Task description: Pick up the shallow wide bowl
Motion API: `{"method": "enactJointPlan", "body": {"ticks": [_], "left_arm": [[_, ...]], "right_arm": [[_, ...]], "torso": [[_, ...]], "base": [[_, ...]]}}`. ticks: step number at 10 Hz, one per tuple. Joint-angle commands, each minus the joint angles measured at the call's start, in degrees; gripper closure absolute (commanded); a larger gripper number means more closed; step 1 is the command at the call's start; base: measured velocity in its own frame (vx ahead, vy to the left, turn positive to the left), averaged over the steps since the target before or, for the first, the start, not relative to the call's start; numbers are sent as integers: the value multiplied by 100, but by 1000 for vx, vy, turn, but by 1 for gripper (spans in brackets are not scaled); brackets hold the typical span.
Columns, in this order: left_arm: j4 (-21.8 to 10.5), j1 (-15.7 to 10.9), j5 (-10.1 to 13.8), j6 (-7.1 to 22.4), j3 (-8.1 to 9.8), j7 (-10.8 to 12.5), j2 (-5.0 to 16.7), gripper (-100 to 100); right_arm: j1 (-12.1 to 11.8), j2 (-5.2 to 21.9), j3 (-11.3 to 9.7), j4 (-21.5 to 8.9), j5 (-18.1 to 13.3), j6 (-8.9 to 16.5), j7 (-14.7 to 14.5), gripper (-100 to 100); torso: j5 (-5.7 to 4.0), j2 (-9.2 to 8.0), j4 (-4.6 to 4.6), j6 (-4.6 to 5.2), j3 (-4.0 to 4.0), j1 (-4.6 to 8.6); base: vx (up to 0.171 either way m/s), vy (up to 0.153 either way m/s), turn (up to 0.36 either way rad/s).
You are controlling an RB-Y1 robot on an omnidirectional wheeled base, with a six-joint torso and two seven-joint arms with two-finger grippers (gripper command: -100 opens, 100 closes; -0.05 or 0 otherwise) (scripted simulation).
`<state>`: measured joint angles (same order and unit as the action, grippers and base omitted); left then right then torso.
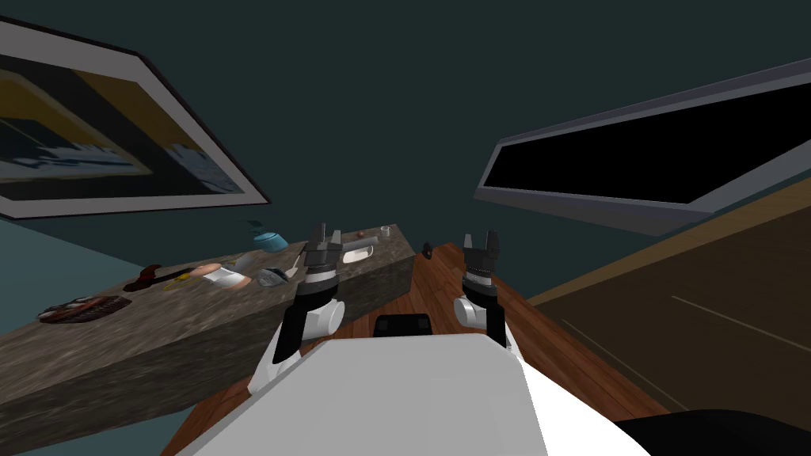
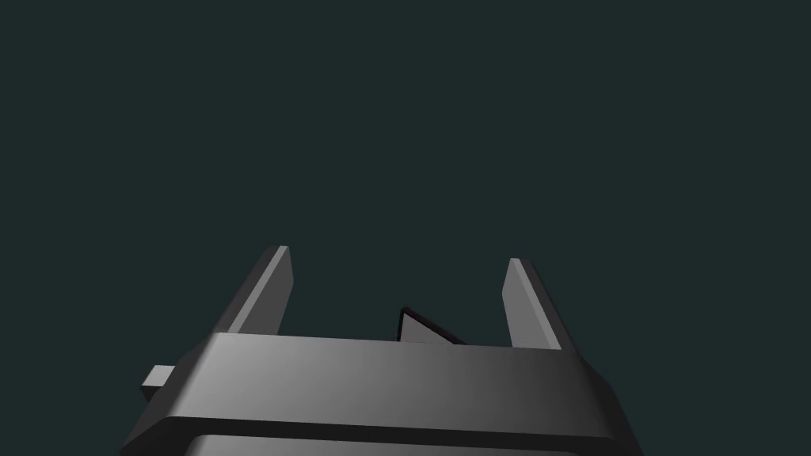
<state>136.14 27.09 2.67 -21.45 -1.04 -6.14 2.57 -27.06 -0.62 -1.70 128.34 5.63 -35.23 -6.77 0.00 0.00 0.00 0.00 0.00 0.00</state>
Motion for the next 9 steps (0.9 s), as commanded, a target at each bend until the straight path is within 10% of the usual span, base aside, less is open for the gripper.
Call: {"method": "enactJointPlan", "body": {"ticks": [1, 9], "left_arm": [[-12, -18, 124, 185, 29, 83, 242, -100], [-75, -151, 1068, 1369, 218, 654, 1134, -100]], "right_arm": [[0, 0, 0, 0, 0, 0, 0, 0], [0, 0, 0, 0, 0, 0, 0, 0]], "torso": [[0, 0, 0, 0, 0, 0], [-3, -9, -2, 0, 5, 14]], "base": [[-9, -16, 0], [-25, -43, 5]]}}
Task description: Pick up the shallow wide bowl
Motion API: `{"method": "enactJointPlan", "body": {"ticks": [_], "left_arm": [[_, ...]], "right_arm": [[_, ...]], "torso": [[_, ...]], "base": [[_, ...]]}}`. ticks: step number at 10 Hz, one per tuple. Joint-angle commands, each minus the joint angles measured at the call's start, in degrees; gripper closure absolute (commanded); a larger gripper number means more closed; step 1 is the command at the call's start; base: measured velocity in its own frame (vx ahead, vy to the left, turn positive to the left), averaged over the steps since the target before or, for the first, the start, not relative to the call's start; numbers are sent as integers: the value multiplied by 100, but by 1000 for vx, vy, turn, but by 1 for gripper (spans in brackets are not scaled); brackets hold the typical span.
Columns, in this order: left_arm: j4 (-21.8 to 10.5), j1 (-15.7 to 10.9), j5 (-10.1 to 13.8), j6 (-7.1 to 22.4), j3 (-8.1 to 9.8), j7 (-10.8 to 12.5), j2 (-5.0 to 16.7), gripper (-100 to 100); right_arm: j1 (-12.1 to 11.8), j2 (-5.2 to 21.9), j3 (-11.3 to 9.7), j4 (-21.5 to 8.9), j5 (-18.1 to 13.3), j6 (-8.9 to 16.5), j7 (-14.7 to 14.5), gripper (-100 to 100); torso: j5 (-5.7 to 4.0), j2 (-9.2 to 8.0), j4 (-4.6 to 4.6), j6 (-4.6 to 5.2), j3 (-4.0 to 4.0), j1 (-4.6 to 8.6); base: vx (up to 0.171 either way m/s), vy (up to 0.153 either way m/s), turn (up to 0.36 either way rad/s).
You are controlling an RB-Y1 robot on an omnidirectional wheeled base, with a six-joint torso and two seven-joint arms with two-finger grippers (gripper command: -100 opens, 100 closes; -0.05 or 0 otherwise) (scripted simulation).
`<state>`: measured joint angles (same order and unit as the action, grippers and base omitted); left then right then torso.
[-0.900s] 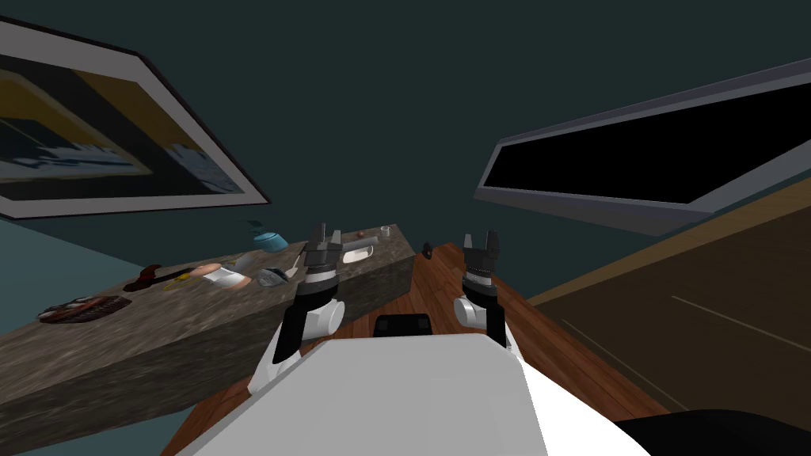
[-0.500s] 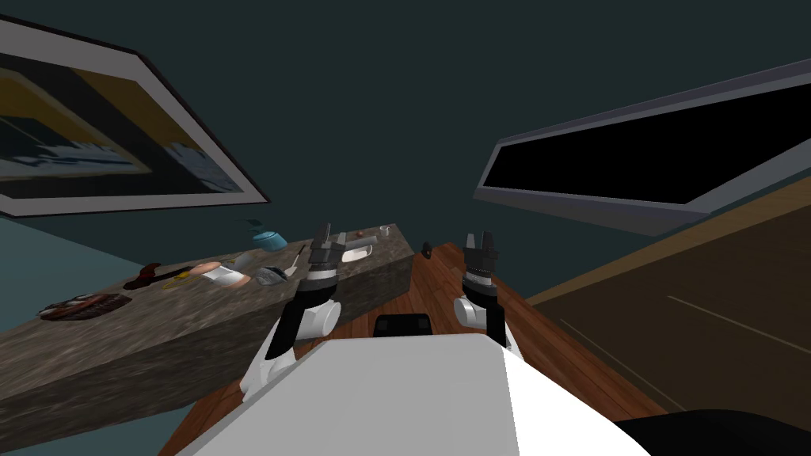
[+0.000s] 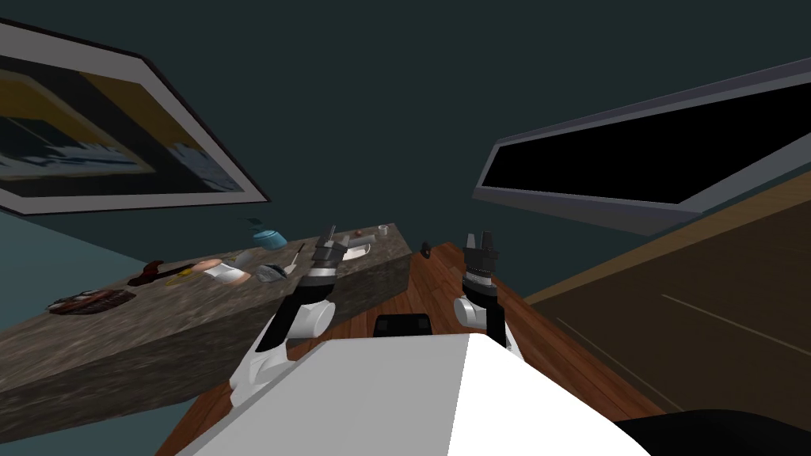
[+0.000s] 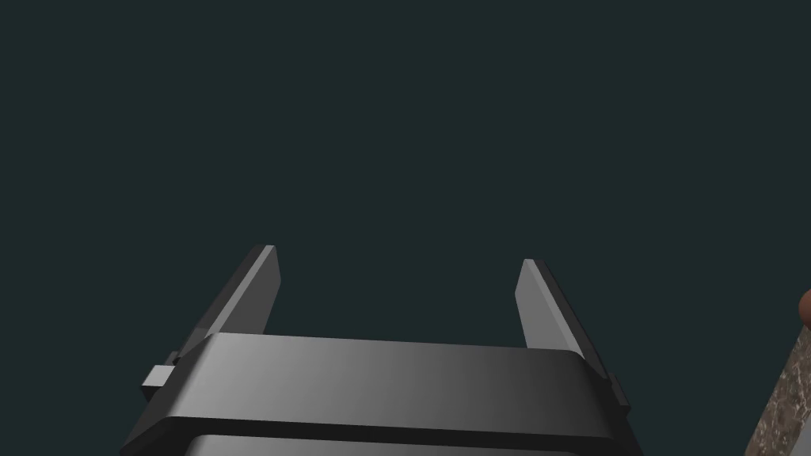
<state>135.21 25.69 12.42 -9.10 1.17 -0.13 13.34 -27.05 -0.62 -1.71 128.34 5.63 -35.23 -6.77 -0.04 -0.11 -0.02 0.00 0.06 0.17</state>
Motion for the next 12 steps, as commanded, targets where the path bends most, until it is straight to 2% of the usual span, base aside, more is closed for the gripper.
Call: {"method": "enactJointPlan", "body": {"ticks": [1, 2, 3, 4, 5, 6, 7, 8, 9, 10, 11, 12], "left_arm": [[18, -11, 93, 240, -3, 53, 58, -100], [10, -38, 283, 421, 32, 163, 194, -100], [10, -38, 283, 488, 32, 163, 194, -100], [1, -65, 480, 686, 69, 276, 331, -100], [1, -65, 480, 746, 69, 276, 331, -100], [-8, -94, 682, 961, 106, 393, 468, -100], [-8, -94, 682, 1011, 106, 393, 468, -100], [-19, -121, 886, 1236, 143, 512, 606, -100], [-19, -121, 886, 1281, 143, 512, 606, -100], [-32, -149, 1090, 1536, 181, 633, 745, -100], [-32, -149, 1090, 1554, 181, 633, 745, -100], [-47, -177, 1289, 1775, 219, 756, 886, -100]], "right_arm": [[0, 0, 0, 0, 0, 0, 0, 0], [0, 0, 0, 0, 0, 0, 0, 0], [0, 0, 0, 0, 0, 0, 0, 0], [0, 0, 0, 0, 0, 0, 0, 0], [0, 0, 0, 0, 0, 0, 0, 0], [0, 0, 0, 0, 0, 0, 0, 0], [0, 0, 0, 0, 0, 0, 0, 0], [0, 0, 0, 0, 0, 0, 0, 0], [0, 0, 0, 0, 0, 0, 0, 0], [0, 0, 0, 0, 0, 0, 0, 0], [0, 0, 0, 0, 0, 0, 0, 0], [0, 0, 0, 0, 0, 0, 0, 0]], "torso": [[0, 0, 0, 0, 0, 0], [0, 1, 0, 0, -1, -4], [1, 1, 0, 0, -1, -5], [1, 3, 0, 0, -2, -6], [1, 2, 0, 0, -1, -3], [1, 3, 0, 0, -1, -4], [0, 3, 1, 0, -2, -2], [1, 4, 1, 0, -2, -5], [1, 2, 0, 0, -1, -4], [1, 3, 0, 0, -1, -5], [1, 4, 1, 0, -2, -4], [1, 5, 1, 0, -3, -5]], "base": [[-24, -34, 6], [-27, -32, 7], [-19, -30, 3], [-27, -42, 9], [-23, -35, 6], [-20, -40, 7], [-19, -33, 6], [-25, -37, 10], [-23, -33, 6], [-20, -39, 8], [-17, -34, 7], [-17, -37, 10]]}}
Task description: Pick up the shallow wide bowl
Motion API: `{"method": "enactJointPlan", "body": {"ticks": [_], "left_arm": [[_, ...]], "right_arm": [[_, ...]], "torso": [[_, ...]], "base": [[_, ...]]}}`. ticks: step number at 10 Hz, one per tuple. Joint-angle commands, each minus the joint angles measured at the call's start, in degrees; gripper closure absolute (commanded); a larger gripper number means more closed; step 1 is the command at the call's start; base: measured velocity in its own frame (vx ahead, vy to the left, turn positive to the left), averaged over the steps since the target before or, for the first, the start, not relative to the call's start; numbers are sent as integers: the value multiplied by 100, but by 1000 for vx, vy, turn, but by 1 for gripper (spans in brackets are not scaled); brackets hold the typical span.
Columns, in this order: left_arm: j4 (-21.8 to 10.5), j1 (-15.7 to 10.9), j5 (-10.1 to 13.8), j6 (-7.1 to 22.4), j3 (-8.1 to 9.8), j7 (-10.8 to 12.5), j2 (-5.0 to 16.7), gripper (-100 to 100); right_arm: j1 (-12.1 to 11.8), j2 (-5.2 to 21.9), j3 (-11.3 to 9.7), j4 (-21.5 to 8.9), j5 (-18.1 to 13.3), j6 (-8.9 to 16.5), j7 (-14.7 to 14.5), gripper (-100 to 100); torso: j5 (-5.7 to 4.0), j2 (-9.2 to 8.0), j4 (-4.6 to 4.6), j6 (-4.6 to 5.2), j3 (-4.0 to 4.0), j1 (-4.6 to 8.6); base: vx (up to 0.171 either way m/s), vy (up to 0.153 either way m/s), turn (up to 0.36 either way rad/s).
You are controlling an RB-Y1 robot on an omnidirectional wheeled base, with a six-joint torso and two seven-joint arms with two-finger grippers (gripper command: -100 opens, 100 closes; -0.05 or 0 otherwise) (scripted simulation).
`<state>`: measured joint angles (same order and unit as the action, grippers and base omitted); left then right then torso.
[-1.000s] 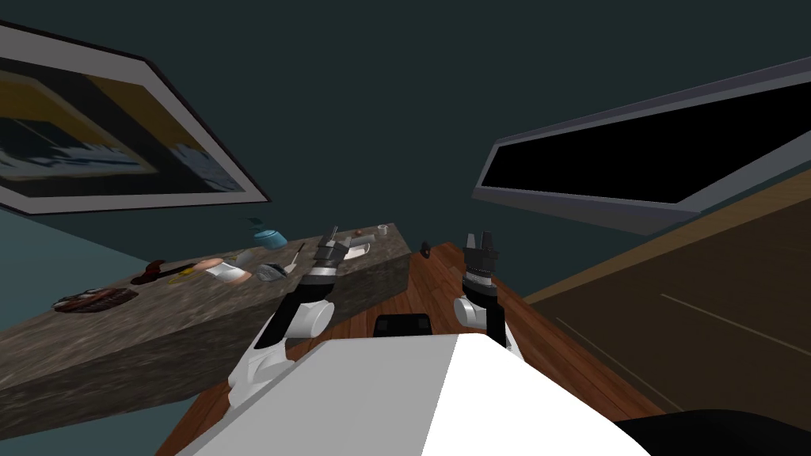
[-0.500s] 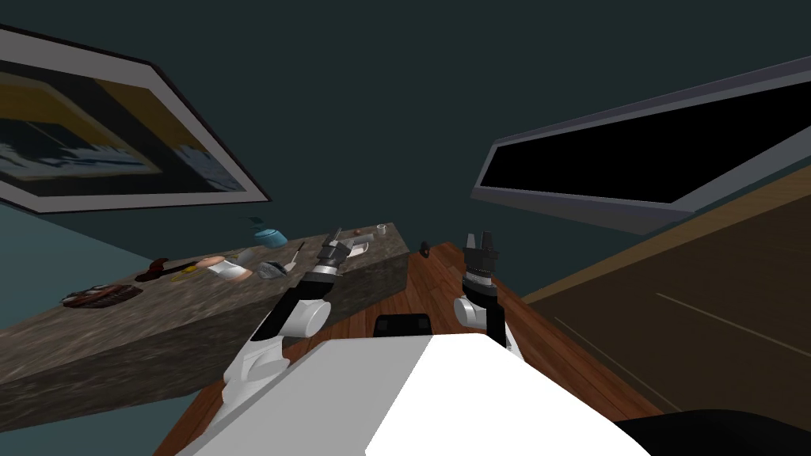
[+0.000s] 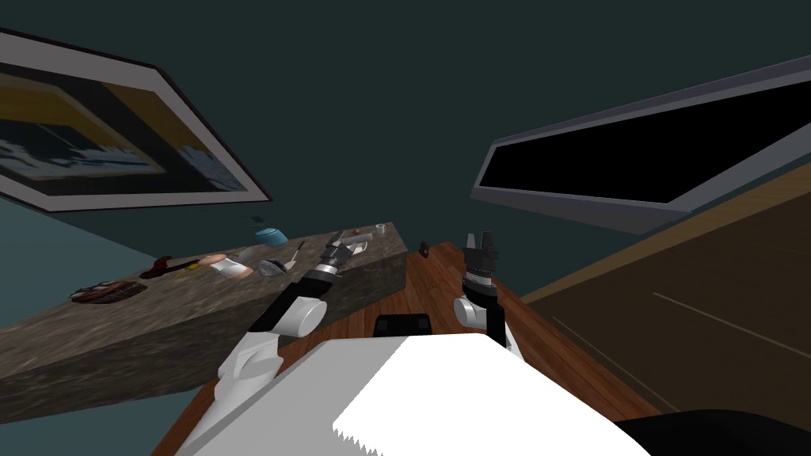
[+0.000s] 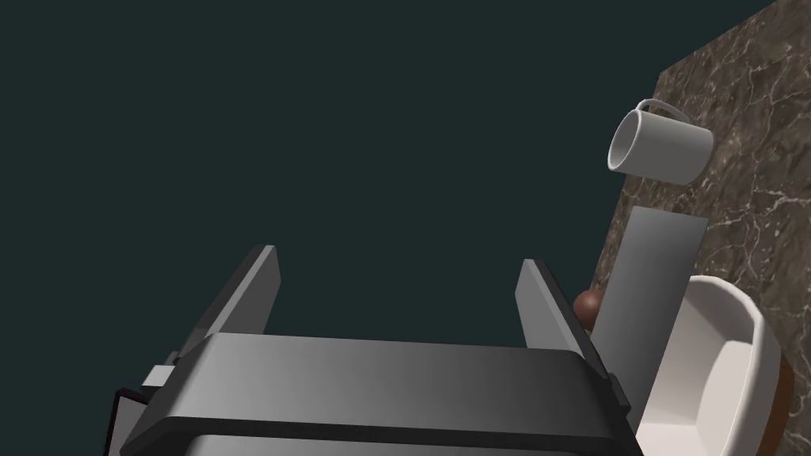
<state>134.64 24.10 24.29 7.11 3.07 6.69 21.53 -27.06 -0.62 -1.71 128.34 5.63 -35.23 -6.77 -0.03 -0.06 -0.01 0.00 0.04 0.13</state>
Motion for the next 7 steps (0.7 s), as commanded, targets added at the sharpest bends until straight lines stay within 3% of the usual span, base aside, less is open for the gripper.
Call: {"method": "enactJointPlan", "body": {"ticks": [1, 4, 7], "left_arm": [[10, -17, 103, 208, 28, 74, 67, -100], [-32, -71, 481, 702, 105, 321, 355, -100], [-60, -95, 656, 1028, 143, 444, 502, -100]], "right_arm": [[0, 0, 0, 0, 0, 0, 0, 0], [0, 0, 0, 0, 0, 0, 0, 0], [0, 0, 0, 0, 0, 0, 0, 0]], "torso": [[0, 0, 0, 0, 0, 0], [0, 4, 1, 0, -2, -2], [0, 6, 1, 0, -3, -1]], "base": [[-14, -30, 7], [-9, -36, 9], [-3, -31, 8]]}}
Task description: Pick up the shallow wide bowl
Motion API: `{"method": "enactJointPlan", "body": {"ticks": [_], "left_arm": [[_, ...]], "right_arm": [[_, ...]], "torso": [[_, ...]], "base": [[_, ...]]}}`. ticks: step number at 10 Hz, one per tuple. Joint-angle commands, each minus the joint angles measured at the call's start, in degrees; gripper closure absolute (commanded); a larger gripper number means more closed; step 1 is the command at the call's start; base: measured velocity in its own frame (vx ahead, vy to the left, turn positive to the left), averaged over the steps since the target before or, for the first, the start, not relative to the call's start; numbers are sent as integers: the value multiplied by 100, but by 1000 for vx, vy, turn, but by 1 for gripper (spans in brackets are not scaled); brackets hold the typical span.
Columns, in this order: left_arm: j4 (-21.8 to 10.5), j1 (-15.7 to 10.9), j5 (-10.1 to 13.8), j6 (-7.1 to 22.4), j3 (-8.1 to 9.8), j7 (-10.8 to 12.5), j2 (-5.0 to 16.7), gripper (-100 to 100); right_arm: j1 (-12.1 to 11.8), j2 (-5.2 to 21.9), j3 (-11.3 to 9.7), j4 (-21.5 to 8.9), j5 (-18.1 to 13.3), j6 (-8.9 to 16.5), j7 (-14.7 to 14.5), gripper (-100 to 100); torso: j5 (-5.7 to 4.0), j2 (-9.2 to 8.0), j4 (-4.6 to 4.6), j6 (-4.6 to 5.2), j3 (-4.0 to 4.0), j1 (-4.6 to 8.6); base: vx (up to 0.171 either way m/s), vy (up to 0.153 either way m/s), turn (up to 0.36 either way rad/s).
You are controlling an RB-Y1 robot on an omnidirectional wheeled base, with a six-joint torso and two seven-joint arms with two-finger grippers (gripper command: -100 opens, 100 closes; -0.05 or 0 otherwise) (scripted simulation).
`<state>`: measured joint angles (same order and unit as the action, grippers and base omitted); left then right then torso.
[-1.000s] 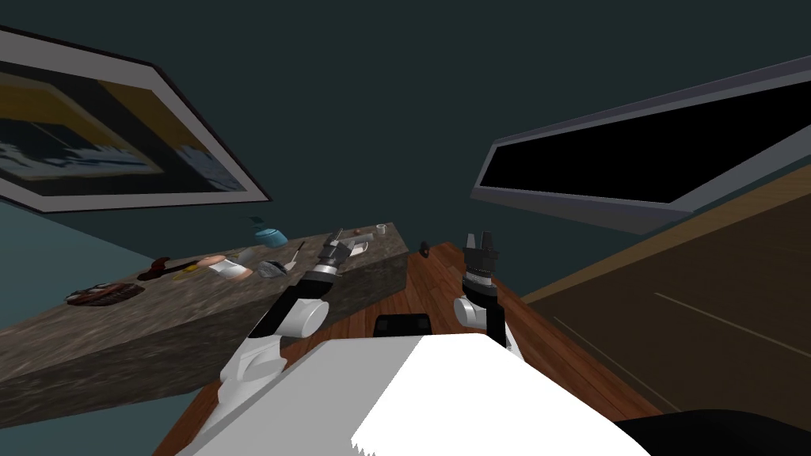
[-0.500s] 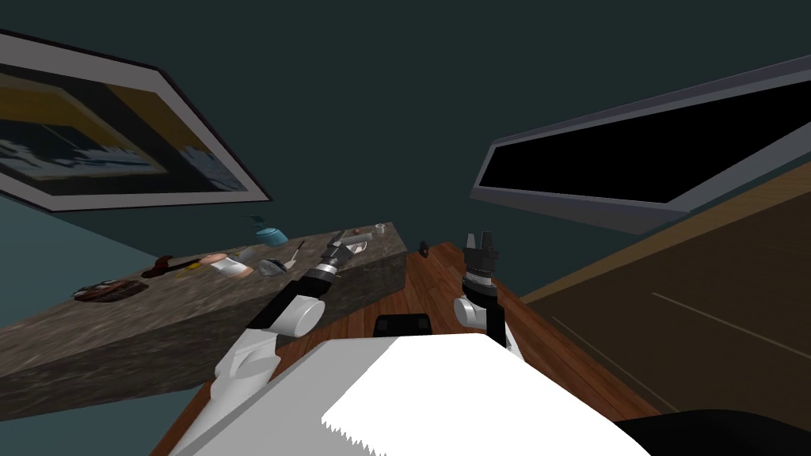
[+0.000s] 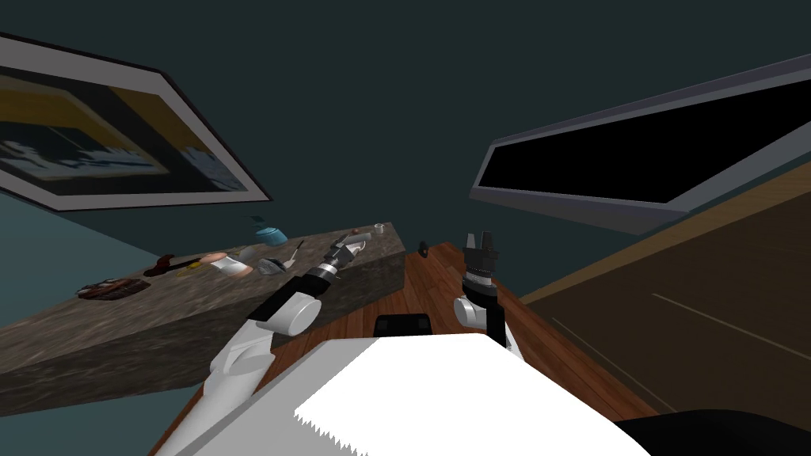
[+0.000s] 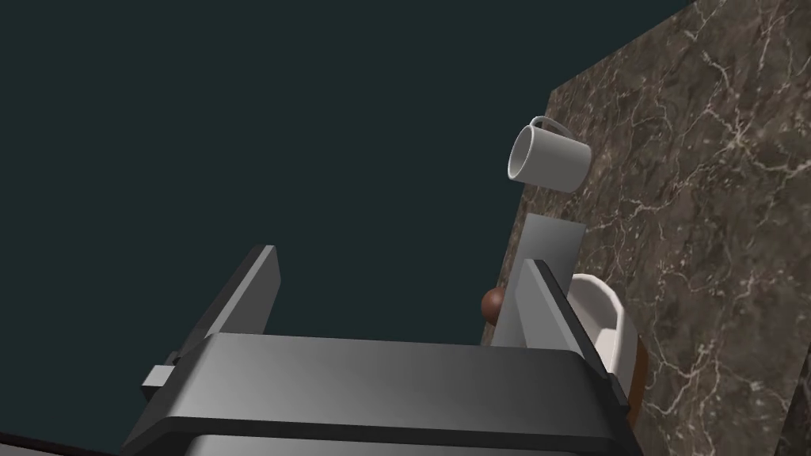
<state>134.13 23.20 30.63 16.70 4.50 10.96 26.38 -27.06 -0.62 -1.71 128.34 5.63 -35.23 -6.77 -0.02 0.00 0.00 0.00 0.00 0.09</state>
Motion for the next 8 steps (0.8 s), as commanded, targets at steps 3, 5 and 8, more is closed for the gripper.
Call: {"method": "enactJointPlan", "body": {"ticks": [3, 5, 8], "left_arm": [[-80, -49, 333, 560, 73, 262, 313, -100], [-123, -68, 467, 859, 110, 384, 458, -100], [-226, -100, 690, 1300, 181, 623, 743, -100]], "right_arm": [[0, 0, 0, 0, 0, 0, 0, 0], [0, 0, 0, 0, 0, 0, 0, 0], [0, 0, 0, 0, 0, 0, 0, 0]], "torso": [[1, 0, 0, 0, 0, -2], [0, 12, 3, 0, -7, 3], [1, 10, 2, 0, -6, -3]], "base": [[5, -24, 9], [29, -37, 12], [27, -20, 8]]}}
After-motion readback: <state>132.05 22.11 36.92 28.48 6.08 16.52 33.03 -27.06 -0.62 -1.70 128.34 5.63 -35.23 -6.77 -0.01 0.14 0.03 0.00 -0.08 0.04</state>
